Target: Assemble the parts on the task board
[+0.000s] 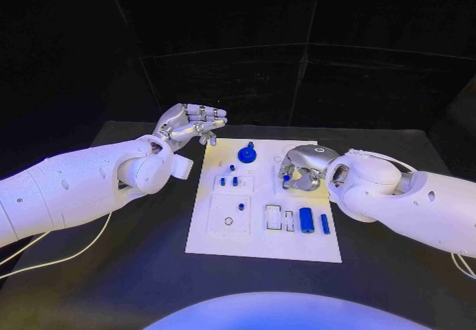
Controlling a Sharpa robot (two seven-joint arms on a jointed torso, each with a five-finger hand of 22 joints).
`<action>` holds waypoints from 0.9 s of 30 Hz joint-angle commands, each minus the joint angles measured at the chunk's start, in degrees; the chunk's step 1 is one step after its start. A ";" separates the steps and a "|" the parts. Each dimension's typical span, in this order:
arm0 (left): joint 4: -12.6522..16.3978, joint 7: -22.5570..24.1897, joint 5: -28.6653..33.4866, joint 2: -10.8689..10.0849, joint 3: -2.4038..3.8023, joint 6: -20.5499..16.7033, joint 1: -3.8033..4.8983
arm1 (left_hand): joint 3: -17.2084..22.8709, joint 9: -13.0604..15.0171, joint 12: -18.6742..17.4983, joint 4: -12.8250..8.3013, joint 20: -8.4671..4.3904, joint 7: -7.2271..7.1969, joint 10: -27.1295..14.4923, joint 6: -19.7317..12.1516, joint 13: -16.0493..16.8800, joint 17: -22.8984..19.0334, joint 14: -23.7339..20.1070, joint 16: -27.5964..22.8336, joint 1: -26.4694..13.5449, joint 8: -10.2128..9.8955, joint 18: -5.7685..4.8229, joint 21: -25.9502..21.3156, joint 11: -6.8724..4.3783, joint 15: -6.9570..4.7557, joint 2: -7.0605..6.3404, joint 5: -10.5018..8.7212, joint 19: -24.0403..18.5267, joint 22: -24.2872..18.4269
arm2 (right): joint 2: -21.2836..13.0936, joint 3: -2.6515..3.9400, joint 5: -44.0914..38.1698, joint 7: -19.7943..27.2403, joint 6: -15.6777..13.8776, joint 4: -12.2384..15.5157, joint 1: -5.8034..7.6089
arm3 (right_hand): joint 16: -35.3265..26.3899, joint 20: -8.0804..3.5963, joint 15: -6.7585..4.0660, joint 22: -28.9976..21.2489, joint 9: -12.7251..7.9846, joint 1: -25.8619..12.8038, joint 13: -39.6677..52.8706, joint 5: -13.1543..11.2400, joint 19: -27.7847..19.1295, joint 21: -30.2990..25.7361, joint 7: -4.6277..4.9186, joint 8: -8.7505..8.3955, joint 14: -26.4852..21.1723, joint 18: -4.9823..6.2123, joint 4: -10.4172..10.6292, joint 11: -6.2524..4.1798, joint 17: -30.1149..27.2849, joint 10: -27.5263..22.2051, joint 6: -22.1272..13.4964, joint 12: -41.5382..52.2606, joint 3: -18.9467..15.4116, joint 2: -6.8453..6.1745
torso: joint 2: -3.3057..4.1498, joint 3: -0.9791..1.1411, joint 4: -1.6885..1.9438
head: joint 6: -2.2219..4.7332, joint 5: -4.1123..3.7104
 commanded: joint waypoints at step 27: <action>-0.18 0.41 0.21 0.58 0.05 0.48 0.09 | -0.38 -0.10 0.41 -0.12 0.16 0.13 -0.23 -0.26 -0.07 -0.02 -0.33 -0.01 -0.36 0.15 0.83 -0.25 0.03 -0.06 0.18 0.33 -0.22 -0.10 | 8.14 0.82 9.33 10.96 -6.21 5.53 0.13 | 0.50 -0.19 -0.38 0.48 -0.15 0.37 0.09 -0.02 0.44 0.62 0.13 -0.11 1.30 -1.22 -0.56 -0.22 0.00 1.16 0.44 -0.89 1.29 -0.19 | 0.08 -0.12 0.19 | -0.62 0.70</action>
